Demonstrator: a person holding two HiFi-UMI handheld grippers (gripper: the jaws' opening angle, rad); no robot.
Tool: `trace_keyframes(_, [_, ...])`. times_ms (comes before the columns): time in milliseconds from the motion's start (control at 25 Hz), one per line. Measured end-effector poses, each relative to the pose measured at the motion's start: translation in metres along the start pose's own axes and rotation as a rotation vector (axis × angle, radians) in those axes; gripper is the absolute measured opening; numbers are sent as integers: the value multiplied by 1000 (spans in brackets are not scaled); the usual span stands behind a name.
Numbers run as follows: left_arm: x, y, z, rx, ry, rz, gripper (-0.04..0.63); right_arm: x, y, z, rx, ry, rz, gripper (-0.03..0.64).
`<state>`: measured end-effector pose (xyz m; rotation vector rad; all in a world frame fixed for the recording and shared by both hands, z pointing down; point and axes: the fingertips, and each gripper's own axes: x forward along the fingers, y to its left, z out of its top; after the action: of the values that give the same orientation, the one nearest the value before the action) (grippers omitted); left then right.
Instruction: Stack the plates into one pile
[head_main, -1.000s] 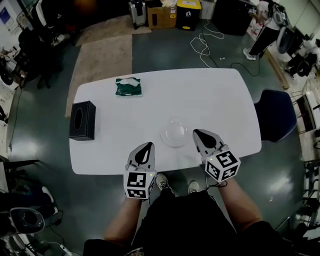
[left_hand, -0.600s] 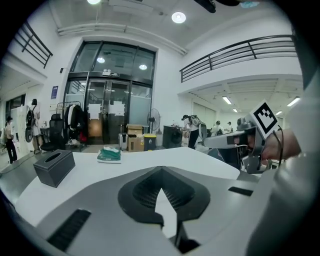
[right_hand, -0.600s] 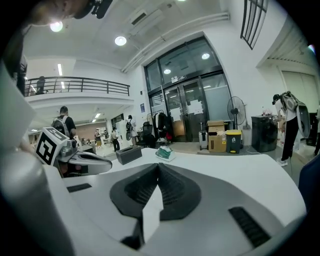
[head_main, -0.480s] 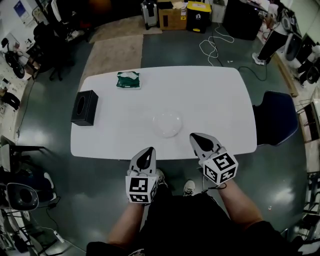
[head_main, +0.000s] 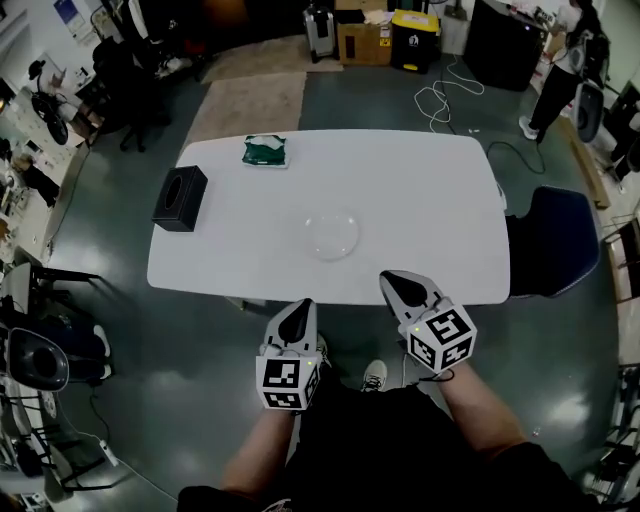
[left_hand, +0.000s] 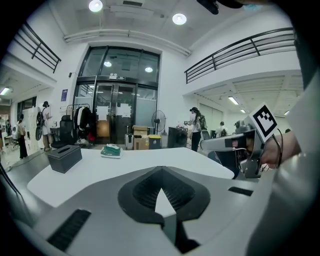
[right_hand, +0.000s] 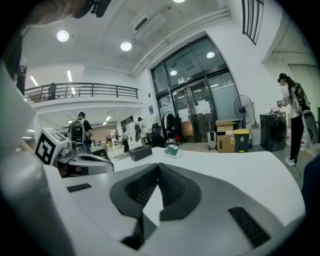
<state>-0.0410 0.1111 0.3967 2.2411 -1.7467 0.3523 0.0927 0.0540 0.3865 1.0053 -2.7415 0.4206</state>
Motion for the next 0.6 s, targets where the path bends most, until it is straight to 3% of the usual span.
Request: trace_keyframes(600, [-15, -5, -4, -14, -17, 37, 18, -7, 16, -6, -34, 5, 50, 17])
